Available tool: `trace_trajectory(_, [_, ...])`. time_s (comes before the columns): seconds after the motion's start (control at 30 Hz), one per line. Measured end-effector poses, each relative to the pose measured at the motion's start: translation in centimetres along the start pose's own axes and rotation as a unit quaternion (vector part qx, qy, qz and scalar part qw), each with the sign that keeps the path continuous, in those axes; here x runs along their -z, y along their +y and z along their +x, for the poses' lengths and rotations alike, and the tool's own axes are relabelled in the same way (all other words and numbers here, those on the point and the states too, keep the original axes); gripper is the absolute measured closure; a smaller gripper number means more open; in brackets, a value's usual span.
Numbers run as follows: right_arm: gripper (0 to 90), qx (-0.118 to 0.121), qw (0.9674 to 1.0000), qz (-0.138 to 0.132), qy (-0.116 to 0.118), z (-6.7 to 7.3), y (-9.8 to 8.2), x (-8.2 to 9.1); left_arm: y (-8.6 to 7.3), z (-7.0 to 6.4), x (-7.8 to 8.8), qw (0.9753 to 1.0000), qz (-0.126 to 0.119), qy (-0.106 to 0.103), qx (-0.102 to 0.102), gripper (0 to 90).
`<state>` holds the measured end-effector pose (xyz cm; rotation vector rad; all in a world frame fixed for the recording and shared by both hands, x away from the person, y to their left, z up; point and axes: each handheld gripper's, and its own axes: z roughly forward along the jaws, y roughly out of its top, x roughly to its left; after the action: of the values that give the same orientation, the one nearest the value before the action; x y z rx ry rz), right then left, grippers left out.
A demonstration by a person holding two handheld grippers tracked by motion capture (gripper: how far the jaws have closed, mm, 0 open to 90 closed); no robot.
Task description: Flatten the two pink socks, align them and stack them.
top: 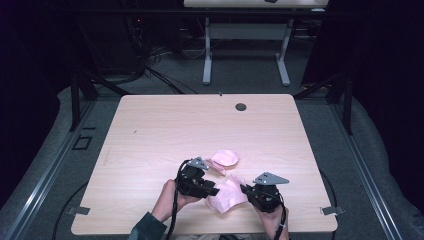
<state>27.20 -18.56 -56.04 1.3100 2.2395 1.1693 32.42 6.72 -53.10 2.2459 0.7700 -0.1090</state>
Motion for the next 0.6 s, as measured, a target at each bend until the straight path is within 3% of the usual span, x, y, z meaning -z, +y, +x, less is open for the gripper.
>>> trace_trajectory(0.03, [87.8, -0.001, 0.9999, 0.008, -0.012, -0.4, -0.5, -0.3, -0.6, 0.4, -0.4, 0.9997, -0.001, 0.018, 0.014, 54.8])
trace_trajectory(0.1, [87.7, 0.0, 0.9998, 0.013, -0.013, -0.5, -0.6, -0.3, -0.9, 0.6, -0.5, 0.9995, 0.0, 0.019, 0.024, 52.9])
trace_trajectory(0.13, [86.4, -0.001, 0.9997, 0.016, -0.018, -0.6, -0.8, -0.5, -1.4, 0.9, -0.6, 0.9986, 0.006, 0.039, 0.035, 49.0])
trace_trajectory(0.23, [83.1, -0.002, 0.9997, 0.017, -0.018, -0.6, -0.8, -0.6, -1.9, 1.0, -0.7, 0.9976, 0.007, 0.044, 0.053, 48.1])
trace_trajectory(0.27, [78.4, 0.003, 0.9994, 0.024, -0.025, -0.6, -0.8, -0.6, -2.3, 0.7, -0.9, 0.9962, 0.015, 0.062, 0.059, 48.2])
trace_trajectory(0.3, [78.4, 0.003, 0.9994, 0.024, -0.025, -0.6, -0.8, -0.6, -2.3, 0.7, -0.9, 0.9962, 0.015, 0.062, 0.059, 48.3])
trace_trajectory(0.37, [67.8, 0.0, 0.9994, 0.028, -0.022, -0.9, -0.8, -0.5, -2.7, 0.4, -1.2, 0.9947, 0.026, 0.078, 0.061, 48.1])
trace_trajectory(0.47, [62.0, -0.001, 0.9994, 0.026, -0.023, -1.3, -0.7, -0.3, -3.2, -0.4, -1.1, 0.9942, 0.028, 0.086, 0.057, 48.2])
trace_trajectory(0.6, [54.7, 0.007, 0.9992, 0.029, -0.028, -2.7, 0.4, 0.3, -3.3, -0.9, -1.2, 0.9934, 0.034, 0.096, 0.053, 49.6])
